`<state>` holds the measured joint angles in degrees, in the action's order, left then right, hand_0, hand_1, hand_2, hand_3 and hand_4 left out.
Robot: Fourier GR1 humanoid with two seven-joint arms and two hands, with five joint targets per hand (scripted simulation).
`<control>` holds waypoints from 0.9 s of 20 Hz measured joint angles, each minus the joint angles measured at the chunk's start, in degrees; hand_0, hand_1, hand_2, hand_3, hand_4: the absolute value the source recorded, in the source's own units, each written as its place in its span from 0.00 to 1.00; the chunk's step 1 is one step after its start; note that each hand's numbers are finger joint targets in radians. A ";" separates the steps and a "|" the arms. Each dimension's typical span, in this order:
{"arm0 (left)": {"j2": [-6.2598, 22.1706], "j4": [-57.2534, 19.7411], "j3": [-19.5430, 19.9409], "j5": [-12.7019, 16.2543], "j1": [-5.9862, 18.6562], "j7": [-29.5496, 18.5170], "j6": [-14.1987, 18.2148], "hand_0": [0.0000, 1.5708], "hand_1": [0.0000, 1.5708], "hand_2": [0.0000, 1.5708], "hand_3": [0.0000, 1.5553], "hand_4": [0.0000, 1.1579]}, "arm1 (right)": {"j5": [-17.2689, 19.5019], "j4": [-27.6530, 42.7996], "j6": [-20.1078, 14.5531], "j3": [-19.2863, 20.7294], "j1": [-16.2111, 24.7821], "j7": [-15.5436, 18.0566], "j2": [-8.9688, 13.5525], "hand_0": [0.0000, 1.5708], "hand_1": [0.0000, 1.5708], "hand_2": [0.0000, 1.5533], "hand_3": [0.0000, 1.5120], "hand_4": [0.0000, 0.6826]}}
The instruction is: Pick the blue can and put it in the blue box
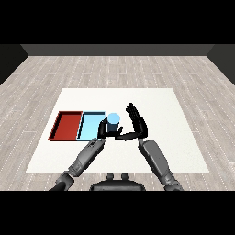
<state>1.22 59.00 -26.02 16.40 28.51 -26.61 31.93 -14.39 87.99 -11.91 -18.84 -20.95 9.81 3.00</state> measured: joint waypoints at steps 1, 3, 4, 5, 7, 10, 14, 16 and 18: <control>-0.01 -0.53 0.64 -0.53 0.61 0.27 0.29 1.00 1.00 1.00 0.95 0.97 | -0.50 1.31 1.09 0.64 1.39 0.45 0.88 0.00 0.00 0.00 0.00 0.00; 0.67 -1.87 2.26 -1.10 1.09 0.01 -0.10 1.00 1.00 1.00 0.94 0.98 | -0.92 3.70 2.16 2.11 3.08 0.83 2.23 0.00 0.00 0.00 0.00 0.00; 1.91 -1.52 3.06 -1.23 1.61 1.08 -0.18 1.00 1.00 0.99 0.95 0.99 | -1.31 5.54 2.62 2.60 4.74 1.08 2.99 0.00 0.00 0.00 0.00 0.00; 3.09 -1.33 3.67 -1.46 1.13 1.28 -0.19 1.00 1.00 1.00 0.95 1.00 | -1.86 6.94 3.15 3.54 5.79 1.41 3.78 0.00 0.00 0.00 0.00 0.00; 4.68 -2.29 5.06 -2.03 1.67 2.17 0.10 1.00 1.00 1.00 0.96 0.98 | -2.29 10.02 3.25 5.14 8.12 1.49 5.09 0.00 0.00 0.00 0.00 0.00; 8.11 -4.48 8.18 -1.93 3.27 4.46 -0.31 0.98 0.98 0.98 0.96 0.97 | -3.46 11.86 4.06 8.22 10.24 1.88 6.93 0.00 0.00 0.00 0.00 0.00; 11.27 -11.18 10.55 -3.15 5.85 8.00 -0.20 0.99 0.99 0.98 0.94 0.94 | -4.29 12.86 4.79 9.97 12.60 3.01 7.25 0.00 0.00 0.00 0.00 0.00; 12.31 -15.71 11.53 -3.81 7.89 9.37 -0.59 1.00 1.00 0.99 0.95 0.93 | -5.58 11.04 6.15 11.74 12.60 4.29 7.47 0.00 0.00 0.00 0.00 0.00; 12.78 -21.01 12.77 -4.16 9.16 8.73 -1.81 1.00 1.00 0.99 0.94 0.89 | -5.84 10.12 6.71 11.84 12.61 5.03 6.84 0.00 0.00 0.00 0.00 0.00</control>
<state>13.99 37.99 -13.26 12.24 37.66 -17.89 30.12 -20.23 98.11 -5.20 -7.00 -8.34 14.84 9.84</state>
